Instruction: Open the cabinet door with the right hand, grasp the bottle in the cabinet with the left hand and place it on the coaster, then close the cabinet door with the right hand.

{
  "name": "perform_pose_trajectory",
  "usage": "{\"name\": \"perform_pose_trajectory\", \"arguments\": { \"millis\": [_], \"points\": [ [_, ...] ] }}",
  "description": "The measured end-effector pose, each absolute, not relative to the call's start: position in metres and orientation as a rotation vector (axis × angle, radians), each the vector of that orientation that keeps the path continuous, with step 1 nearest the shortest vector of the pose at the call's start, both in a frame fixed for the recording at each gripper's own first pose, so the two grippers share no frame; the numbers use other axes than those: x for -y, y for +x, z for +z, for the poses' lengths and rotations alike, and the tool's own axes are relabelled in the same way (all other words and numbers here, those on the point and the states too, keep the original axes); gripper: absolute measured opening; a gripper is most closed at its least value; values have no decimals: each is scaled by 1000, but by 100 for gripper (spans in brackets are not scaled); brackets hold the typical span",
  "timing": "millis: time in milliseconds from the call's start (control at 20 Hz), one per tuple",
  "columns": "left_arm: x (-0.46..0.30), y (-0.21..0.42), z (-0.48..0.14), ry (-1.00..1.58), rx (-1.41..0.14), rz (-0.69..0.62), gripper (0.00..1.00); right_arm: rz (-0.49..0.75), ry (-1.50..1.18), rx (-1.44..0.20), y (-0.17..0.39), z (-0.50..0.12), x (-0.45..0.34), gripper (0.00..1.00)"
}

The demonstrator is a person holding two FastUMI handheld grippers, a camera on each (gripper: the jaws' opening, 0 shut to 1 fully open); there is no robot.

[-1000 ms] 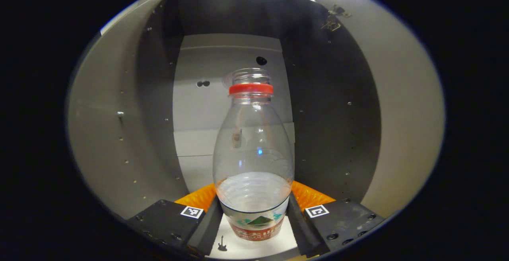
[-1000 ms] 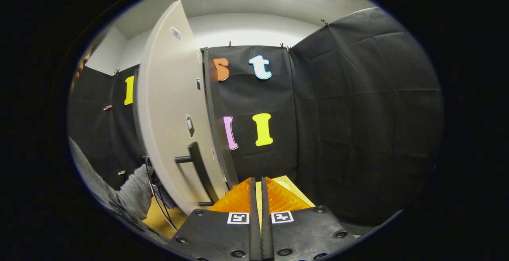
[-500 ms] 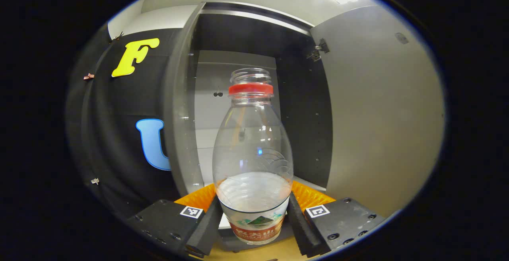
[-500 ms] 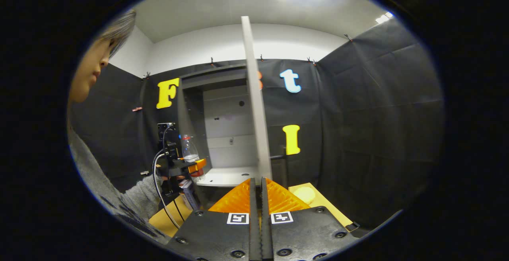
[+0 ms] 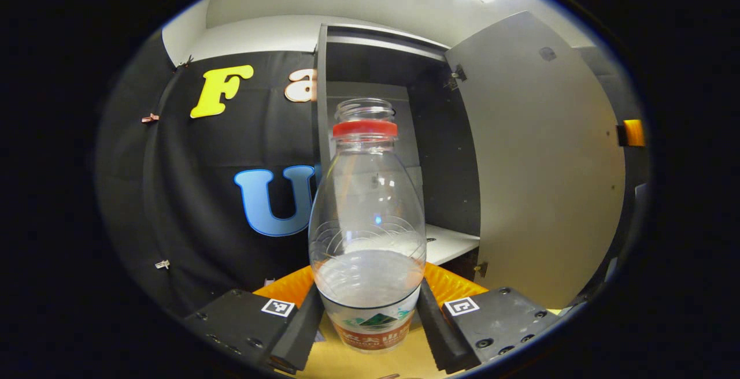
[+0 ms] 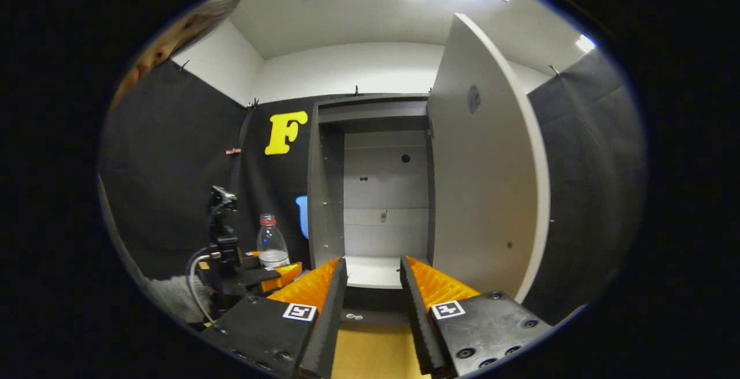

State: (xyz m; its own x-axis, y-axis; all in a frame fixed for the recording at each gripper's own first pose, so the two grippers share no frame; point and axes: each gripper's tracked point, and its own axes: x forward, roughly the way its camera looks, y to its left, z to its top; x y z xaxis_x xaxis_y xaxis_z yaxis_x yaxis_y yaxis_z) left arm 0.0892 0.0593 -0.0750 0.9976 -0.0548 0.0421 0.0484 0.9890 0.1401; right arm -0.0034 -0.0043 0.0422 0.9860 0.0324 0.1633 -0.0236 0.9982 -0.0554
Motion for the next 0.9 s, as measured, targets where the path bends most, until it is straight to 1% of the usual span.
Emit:
{"name": "perform_pose_trajectory", "arguments": {
  "millis": [150,300,350,450,600,700,900],
  "points": [
    [-61,62,-107,105,61,-5,79,40,-61,189,30,35,-17,98],
    [-63,45,-155,90,34,70,78,55,-43,194,63,20,-29,97],
    [-66,40,-174,70,25,105,79,52,-54,197,72,15,-29,96],
    [-68,34,-213,13,16,155,78,60,-85,201,88,4,-36,96],
    [-65,30,-275,-15,-51,208,80,68,-105,181,108,-21,-42,96],
    [-64,29,-299,4,-57,227,80,74,-119,158,115,-39,-45,96],
    [-50,33,-345,-30,-73,189,80,77,-123,113,122,-73,-46,97]
  ]
}}
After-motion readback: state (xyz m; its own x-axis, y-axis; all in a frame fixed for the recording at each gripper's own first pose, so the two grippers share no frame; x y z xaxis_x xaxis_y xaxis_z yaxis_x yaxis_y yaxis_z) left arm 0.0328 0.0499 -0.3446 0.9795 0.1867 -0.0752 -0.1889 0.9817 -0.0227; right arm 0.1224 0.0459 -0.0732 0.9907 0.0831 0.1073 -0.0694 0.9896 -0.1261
